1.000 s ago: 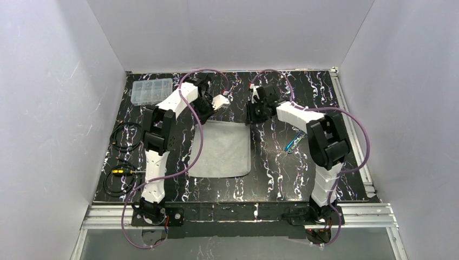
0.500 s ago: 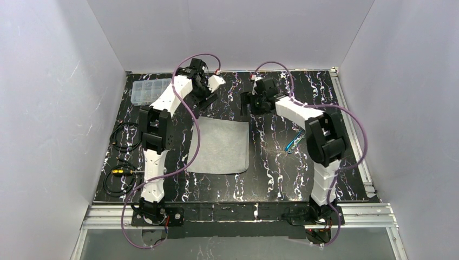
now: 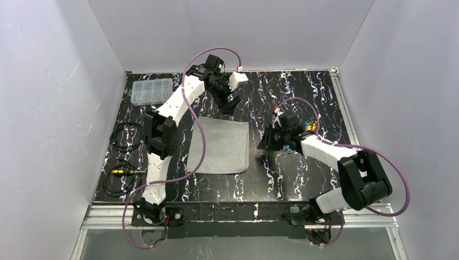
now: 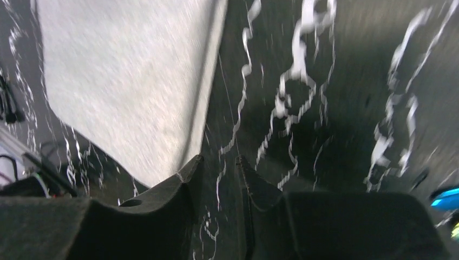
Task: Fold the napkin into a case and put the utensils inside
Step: Smooth out the lower triangle-folded napkin at the center of the board.
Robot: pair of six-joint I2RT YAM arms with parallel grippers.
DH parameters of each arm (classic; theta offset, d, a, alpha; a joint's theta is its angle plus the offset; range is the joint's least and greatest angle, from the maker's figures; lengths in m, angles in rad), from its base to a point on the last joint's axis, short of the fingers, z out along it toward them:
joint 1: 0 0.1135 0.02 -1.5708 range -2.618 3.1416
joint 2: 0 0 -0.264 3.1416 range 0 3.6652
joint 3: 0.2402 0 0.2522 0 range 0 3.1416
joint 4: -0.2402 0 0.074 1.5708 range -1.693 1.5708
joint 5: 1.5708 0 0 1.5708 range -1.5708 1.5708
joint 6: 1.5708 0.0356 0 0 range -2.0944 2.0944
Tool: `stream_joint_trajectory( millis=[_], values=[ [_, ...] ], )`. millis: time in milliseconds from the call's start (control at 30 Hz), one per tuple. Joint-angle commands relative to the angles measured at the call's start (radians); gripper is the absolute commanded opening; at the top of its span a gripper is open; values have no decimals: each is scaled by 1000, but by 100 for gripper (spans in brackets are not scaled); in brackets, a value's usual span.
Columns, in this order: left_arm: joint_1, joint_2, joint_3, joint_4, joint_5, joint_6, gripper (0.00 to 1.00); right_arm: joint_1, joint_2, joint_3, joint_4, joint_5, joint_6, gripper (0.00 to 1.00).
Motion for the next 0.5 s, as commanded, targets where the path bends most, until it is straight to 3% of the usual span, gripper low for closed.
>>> stream_joint_trajectory(
  millis=[0,133,200,467],
  values=[
    [-2,-7,63,32,72,-48,98,7,-78,-126,149,-114,106,35],
    [-34,0,14,19,90,49,97,16,-92,-197,245,-163,154,33],
    [-64,16,-6,-9,85,130,90,17,-86,-220,286,-182,175,31],
    [-101,110,-17,33,98,74,81,25,2,-237,371,-224,211,16]
  ],
)
